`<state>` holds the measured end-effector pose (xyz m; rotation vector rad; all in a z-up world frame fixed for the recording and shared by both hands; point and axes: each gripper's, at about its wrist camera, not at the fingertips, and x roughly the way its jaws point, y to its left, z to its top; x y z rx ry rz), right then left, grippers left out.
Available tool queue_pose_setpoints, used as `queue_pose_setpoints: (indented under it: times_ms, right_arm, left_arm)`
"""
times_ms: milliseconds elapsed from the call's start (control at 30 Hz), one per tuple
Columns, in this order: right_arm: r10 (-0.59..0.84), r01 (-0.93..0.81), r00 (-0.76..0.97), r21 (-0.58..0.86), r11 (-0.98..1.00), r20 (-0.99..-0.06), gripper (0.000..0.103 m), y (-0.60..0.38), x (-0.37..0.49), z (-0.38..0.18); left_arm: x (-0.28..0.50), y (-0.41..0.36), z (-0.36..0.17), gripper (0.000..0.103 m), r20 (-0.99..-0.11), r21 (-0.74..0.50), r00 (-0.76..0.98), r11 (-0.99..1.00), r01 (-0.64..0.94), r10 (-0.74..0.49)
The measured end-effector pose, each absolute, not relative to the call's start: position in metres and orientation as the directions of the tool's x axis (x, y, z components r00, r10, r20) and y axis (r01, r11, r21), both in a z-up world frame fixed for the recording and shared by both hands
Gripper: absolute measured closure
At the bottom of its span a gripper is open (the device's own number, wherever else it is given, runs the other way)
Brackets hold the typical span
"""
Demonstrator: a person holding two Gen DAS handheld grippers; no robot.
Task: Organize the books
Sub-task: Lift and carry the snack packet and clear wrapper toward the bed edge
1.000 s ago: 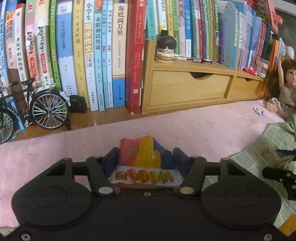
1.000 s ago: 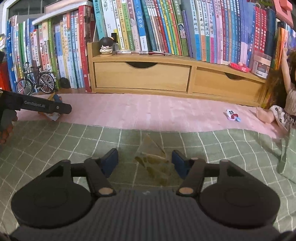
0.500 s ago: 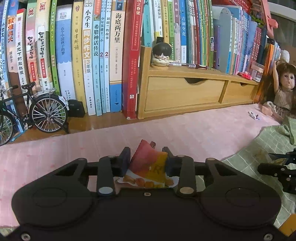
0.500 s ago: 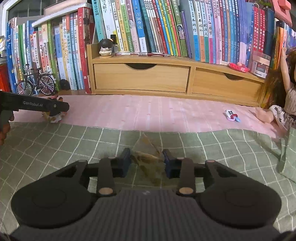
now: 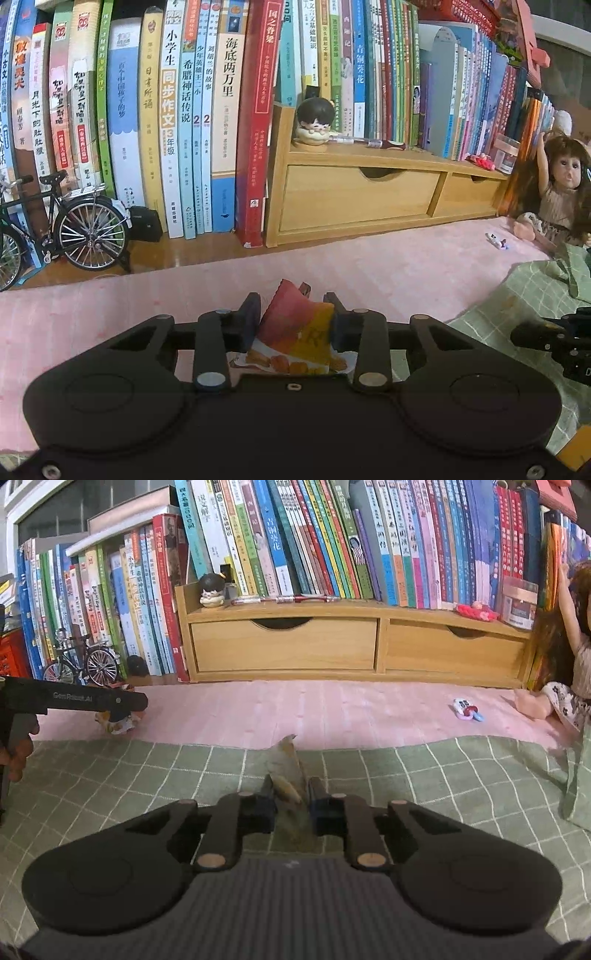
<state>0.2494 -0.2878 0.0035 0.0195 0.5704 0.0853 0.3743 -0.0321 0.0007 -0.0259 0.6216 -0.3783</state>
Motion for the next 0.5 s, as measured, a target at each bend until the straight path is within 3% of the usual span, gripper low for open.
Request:
queue_pose_setpoints:
  times_ms: [500]
  right_arm:
    - [0.166,-0.126,0.855,0.113,0.986,-0.491,0.086,-0.284,0.212,0.028]
  left_arm:
    - [0.314,-0.034,0.046,0.068,-0.504,-0.169,0.759,0.909,0.381,-0.412]
